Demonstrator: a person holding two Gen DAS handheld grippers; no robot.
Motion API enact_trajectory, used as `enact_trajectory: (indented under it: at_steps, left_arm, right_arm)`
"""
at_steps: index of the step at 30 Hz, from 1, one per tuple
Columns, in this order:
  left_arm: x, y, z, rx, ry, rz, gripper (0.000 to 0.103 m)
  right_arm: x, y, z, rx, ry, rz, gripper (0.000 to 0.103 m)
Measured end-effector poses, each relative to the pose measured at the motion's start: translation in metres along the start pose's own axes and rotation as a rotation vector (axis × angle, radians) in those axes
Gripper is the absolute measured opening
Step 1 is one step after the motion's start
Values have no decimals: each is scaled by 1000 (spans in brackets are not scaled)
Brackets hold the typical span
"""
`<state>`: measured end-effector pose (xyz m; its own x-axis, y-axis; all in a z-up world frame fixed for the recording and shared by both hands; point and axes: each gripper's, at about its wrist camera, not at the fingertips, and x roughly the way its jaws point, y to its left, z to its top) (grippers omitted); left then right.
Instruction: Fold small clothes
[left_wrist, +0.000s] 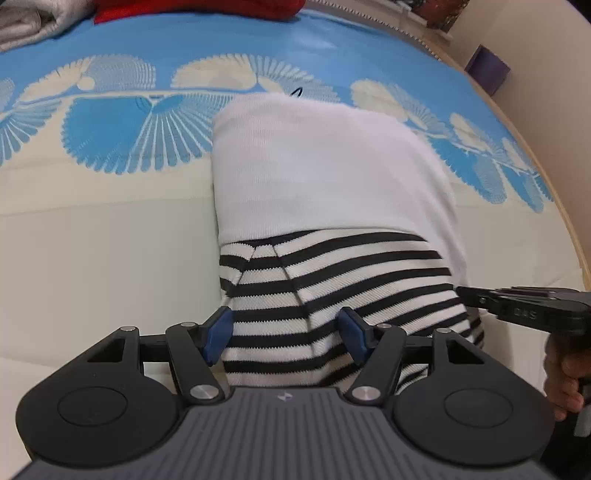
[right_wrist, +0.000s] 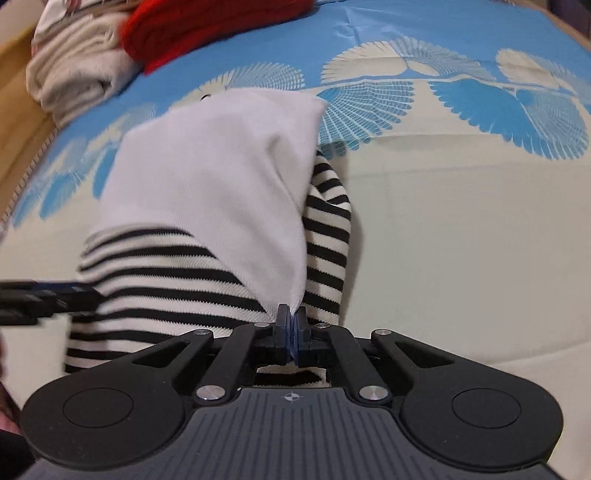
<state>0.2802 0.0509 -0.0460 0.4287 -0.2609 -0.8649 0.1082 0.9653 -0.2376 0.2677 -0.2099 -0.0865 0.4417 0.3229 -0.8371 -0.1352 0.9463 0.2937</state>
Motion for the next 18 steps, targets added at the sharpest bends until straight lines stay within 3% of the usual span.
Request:
enact_trajectory:
  at_steps: [4, 6, 7, 10, 14, 18]
  left_arm:
    - [-6, -4, -7, 61, 10, 36, 69]
    - [-3, -4, -10, 72, 29, 54, 69]
    - [-2, -4, -9, 69, 31, 53, 69]
    - [-1, -4, -9, 65, 33, 53, 69]
    - [3, -7, -12, 81, 41, 64, 70]
    - [11, -10, -17, 92, 50, 89, 83]
  right_arm:
    - [-9, -2, 1, 27, -28, -5, 8]
    - [-13, -4, 0, 40, -39, -5, 31]
    - [-14, -5, 1, 48, -38, 1, 34]
    - [-13, -6, -2, 52, -11, 28, 36]
    - [-5, -3, -9, 24, 47, -11, 37]
    - [0, -9, -13, 33, 87, -55, 40]
